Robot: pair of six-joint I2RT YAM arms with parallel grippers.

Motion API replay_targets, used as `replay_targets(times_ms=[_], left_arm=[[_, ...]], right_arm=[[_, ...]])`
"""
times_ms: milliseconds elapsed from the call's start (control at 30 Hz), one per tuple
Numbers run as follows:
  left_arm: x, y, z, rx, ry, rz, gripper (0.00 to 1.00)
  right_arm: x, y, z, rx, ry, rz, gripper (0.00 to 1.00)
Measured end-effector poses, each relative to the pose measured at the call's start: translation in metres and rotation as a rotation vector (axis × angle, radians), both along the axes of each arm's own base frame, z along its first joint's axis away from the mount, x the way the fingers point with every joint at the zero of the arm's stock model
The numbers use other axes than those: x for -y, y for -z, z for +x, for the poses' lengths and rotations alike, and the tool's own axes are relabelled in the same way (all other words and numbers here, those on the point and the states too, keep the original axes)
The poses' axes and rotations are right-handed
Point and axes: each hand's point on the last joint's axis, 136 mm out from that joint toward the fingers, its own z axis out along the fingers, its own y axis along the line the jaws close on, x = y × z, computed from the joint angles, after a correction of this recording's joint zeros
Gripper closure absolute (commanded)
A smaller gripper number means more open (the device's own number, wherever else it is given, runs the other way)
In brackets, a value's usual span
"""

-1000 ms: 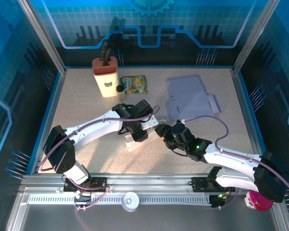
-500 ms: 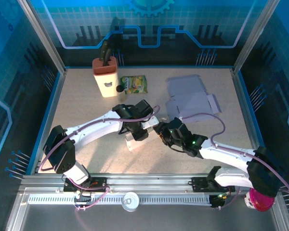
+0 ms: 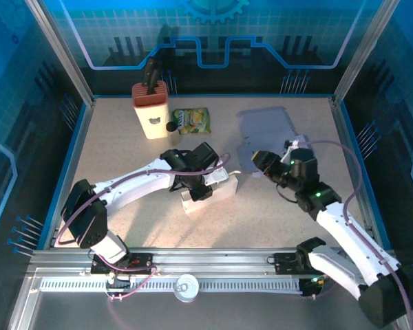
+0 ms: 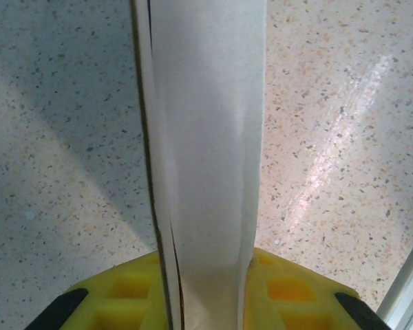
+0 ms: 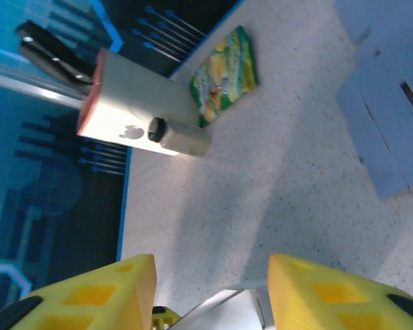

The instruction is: Fold the paper box

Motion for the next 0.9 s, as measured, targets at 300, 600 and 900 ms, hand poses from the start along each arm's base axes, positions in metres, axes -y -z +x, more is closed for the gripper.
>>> replay_targets(times_ms=[300, 600, 900], left_arm=[[0.004, -0.001, -0.008, -0.027, 0.048, -0.022, 0.82], [0.004, -0.001, -0.008, -0.029, 0.059, -0.022, 0.82], [0.004, -0.001, -0.008, -0.028, 0.059, -0.022, 0.83]], right_arm=[[-0.032, 0.03, -0.011, -0.004, -0.426, -0.128, 0.52], [-0.047, 0.052, -0.017, -0.006, -0.563, -0.174, 0.48], [-0.06, 0.064, -0.026, -0.03, -0.629, -0.191, 0.54]])
